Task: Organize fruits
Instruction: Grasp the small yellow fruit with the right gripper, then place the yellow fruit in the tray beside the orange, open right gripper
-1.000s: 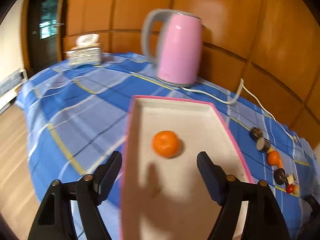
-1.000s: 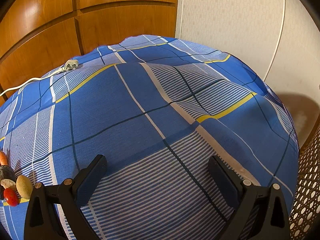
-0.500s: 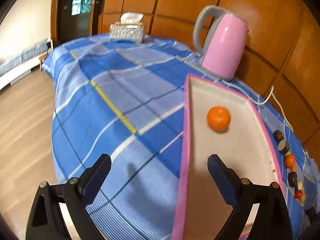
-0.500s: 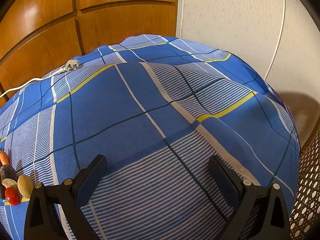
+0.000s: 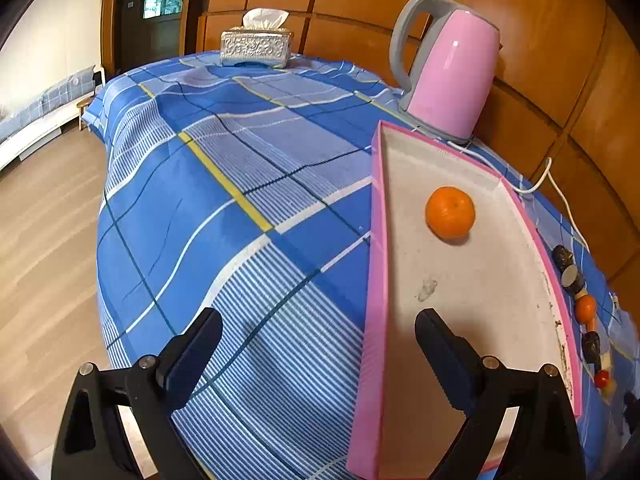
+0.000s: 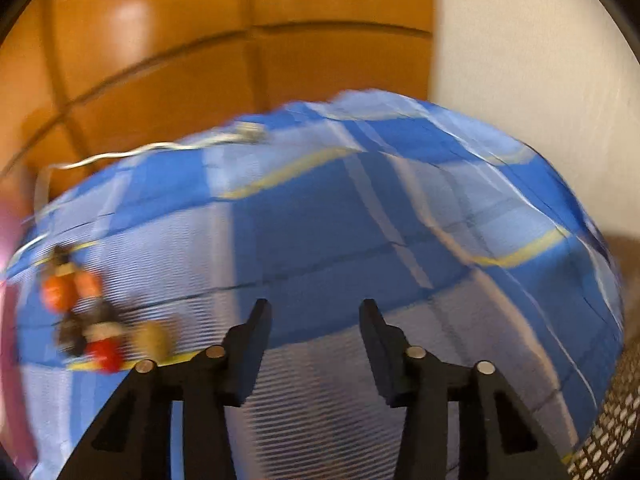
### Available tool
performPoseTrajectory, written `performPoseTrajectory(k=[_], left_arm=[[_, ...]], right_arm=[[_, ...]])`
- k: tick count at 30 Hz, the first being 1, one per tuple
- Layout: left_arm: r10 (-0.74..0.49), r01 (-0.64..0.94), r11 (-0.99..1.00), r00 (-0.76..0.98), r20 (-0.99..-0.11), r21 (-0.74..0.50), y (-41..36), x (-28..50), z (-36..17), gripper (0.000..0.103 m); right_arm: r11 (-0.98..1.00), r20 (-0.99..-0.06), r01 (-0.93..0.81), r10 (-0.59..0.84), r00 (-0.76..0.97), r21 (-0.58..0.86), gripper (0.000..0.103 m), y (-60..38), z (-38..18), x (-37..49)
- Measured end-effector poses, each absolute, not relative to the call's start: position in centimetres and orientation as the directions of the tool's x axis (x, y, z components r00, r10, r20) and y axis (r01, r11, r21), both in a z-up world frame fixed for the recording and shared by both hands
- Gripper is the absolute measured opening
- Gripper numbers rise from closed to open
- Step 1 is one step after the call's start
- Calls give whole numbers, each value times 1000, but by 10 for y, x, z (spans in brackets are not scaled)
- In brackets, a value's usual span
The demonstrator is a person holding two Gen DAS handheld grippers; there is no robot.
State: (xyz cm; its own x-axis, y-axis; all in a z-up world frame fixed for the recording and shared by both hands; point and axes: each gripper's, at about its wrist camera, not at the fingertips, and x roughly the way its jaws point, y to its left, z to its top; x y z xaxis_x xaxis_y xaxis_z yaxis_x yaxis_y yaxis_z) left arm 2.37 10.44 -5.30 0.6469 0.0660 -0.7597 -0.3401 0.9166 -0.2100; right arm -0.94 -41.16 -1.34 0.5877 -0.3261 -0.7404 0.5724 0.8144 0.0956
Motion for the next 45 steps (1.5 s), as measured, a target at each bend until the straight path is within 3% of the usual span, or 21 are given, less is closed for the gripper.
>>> performPoseTrajectory(k=[7,9,13,20,29,35,45], left_arm=[[63,-361,907,626,-778,-217,109,25,-59,98],[58,-355,910,622,-781,-215,107,26,-59,98],[50,-344,914,622,-781,-216,105,27,-58,98],[45,-340,916,615,-787,-213,106,27,-62,98],[38,-337,916,617,-786,-220,106,27,-61,98],[34,-333,917,617,-786,-221,105,27,-62,98],[34,-329,918,621,-783,-221,104,27,-62,99]], right_arm=[[896,-757,374,-68,650,240,42,-374,-12,14],[906,-767,358,-60,639,227,42,-365,-15,23],[918,-808,348,-55,587,190,26,-361,-30,42],[934,-779,308,-57,625,179,25,-356,-11,21],[958,-721,-134,279,634,253,25,-259,23,29],[908,-726,-347,401,558,235,25,-177,27,50],[913,-752,-380,353,556,148,32,-125,15,74]])
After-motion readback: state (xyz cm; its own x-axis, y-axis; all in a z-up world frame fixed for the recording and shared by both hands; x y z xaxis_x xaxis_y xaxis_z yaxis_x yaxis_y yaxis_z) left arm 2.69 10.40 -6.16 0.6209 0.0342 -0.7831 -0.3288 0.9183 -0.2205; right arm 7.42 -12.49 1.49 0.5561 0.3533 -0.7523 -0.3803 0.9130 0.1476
